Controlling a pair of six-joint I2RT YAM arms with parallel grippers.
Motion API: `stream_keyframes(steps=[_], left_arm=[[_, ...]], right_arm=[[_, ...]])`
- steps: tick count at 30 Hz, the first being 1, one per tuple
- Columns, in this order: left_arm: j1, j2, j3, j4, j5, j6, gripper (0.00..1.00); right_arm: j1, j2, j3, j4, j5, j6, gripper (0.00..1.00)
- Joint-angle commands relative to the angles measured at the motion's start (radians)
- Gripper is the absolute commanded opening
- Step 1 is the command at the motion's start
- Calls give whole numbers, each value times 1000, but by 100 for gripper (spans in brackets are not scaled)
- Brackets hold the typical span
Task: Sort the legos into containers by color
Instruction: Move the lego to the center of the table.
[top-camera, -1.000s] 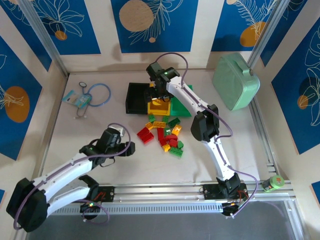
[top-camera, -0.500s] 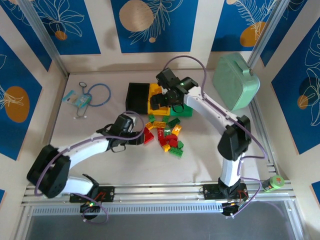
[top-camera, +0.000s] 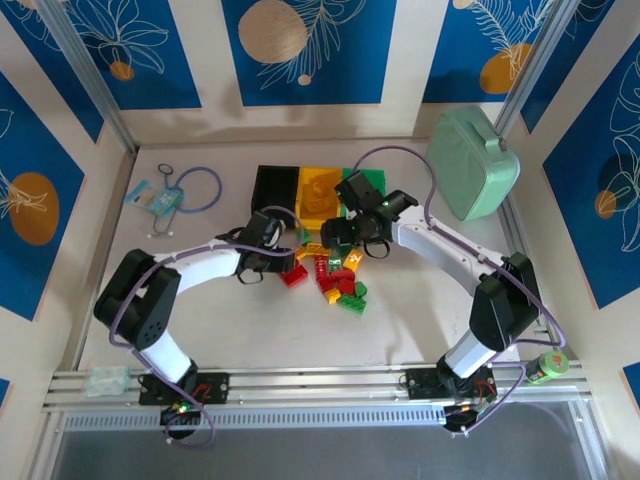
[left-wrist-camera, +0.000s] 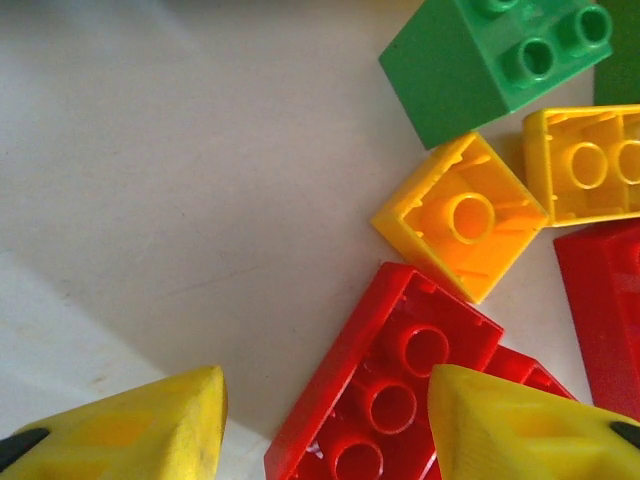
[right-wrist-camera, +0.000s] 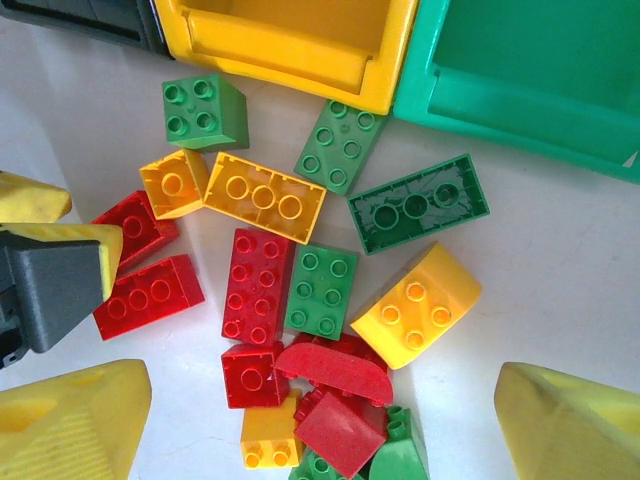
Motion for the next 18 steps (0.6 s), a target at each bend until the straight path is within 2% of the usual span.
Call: stream_keyframes(steps=[1, 7, 10, 13, 18], left_arm=[[19, 18, 21, -36, -9, 13, 54], [59, -44, -58, -36, -54, -44, 52], [81, -126, -136, -13, -96, -113, 50], [64, -222, -181, -8, -122, -124, 50], [62, -266, -166, -16, -39, -63, 62]], right_arm=[[-6, -41, -25, 39, -22, 26, 89], [-6, -61, -60, 60, -38, 36, 89], [-6, -61, -69, 67, -43, 40, 89], [0, -58, -72, 75, -49, 44, 88], [18, -48, -64, 87, -53, 47, 89]])
